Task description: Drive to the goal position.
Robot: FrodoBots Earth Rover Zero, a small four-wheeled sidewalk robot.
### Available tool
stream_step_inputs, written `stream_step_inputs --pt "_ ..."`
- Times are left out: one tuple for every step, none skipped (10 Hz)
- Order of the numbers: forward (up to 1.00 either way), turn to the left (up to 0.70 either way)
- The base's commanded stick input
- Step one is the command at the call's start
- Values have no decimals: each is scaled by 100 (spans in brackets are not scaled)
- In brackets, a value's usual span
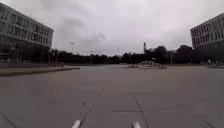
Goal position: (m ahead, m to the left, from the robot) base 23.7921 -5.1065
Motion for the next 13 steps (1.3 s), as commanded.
stream_step_inputs --pt "70 0" --pt "70 0" --pt "70 0" --pt "70 0" --pt "70 0" --pt "70 0" --pt "70 0" --pt "70 0" --pt "70 0" --pt "70 0" --pt "70 0" --pt "70 0" --pt "70 0"
